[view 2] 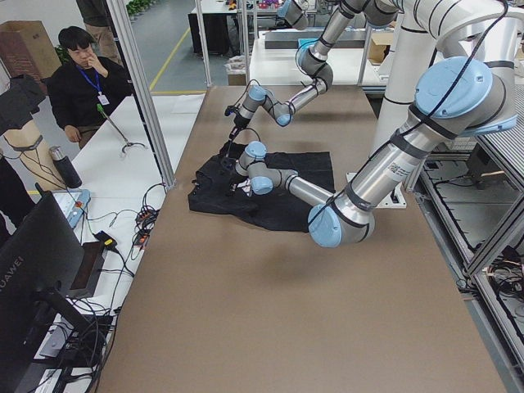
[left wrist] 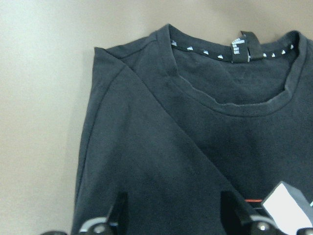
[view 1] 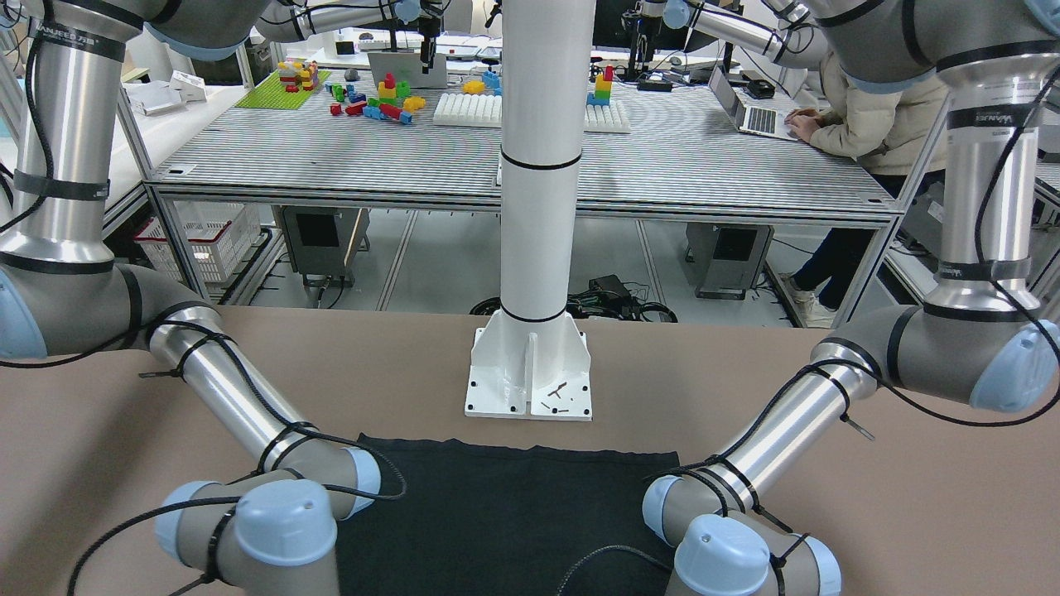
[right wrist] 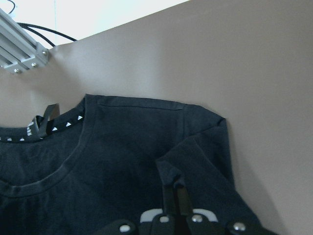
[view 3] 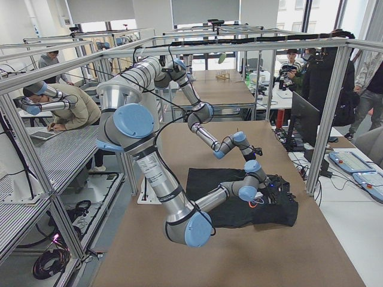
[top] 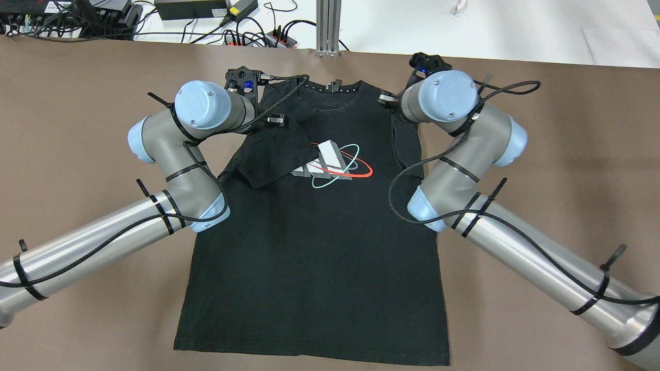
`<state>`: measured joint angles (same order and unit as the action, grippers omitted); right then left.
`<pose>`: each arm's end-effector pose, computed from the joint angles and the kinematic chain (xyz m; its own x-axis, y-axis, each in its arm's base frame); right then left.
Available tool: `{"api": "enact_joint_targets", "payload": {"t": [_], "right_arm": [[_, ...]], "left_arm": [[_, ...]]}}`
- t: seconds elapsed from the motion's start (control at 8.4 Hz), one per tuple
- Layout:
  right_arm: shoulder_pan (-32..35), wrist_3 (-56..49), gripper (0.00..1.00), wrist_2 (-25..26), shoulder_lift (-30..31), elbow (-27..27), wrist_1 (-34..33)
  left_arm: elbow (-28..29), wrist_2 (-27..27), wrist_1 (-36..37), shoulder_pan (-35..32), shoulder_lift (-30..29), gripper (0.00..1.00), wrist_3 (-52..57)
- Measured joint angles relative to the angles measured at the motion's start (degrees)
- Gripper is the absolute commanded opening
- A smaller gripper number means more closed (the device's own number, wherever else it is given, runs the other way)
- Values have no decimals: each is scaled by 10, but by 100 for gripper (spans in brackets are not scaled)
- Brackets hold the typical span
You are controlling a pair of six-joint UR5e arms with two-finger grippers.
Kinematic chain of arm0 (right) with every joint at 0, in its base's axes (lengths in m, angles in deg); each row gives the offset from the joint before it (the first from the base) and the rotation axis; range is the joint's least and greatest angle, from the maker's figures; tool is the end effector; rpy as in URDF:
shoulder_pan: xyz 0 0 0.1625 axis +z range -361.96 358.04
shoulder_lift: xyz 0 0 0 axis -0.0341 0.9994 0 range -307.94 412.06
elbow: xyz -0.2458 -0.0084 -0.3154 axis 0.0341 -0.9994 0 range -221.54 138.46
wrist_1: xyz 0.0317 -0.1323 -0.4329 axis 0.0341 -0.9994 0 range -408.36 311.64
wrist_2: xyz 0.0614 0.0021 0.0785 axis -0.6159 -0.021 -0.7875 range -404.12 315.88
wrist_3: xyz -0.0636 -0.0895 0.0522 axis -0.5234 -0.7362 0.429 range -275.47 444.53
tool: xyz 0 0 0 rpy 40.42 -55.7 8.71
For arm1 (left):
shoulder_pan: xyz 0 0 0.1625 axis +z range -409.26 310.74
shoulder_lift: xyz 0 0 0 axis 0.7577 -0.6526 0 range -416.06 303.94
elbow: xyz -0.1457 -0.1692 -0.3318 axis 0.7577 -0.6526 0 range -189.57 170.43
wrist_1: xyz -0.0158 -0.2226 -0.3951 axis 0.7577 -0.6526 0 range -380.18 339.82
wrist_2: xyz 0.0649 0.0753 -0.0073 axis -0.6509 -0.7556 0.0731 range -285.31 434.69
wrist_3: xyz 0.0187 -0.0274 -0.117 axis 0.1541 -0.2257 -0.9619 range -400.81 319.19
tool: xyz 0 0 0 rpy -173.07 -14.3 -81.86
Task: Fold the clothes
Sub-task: 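Fold the sleeve over the chest with the right gripper while the left releases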
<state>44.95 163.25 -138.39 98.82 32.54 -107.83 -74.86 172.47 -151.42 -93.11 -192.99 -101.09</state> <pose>-0.4662 -0.6801 0.2350 0.4906 0.2388 0.8380 -0.6006 0.7894 0.1267 0.5291 -0.6704 0.2362 0.5768 0.1270 -0.8070 0.3606 0.8468 0.3910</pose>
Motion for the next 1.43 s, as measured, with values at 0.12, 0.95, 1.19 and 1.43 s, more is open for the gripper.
{"api": "enact_joint_targets", "payload": {"t": [0.12, 0.95, 1.19, 1.43], "right_arm": [[-22, 17, 0, 31, -30, -26, -7], [-78, 17, 96, 73, -60, -71, -10], [-79, -32, 96, 71, -55, -59, -11], [-79, -53, 95, 62, -42, -31, -14]], "left_arm": [[0, 0, -6, -3, 7, 71, 4], [-1, 1, -10, -4, 11, 74, 6], [-8, 11, -10, -4, 8, 74, 5], [-29, 15, -10, -3, 9, 75, -10]]}}
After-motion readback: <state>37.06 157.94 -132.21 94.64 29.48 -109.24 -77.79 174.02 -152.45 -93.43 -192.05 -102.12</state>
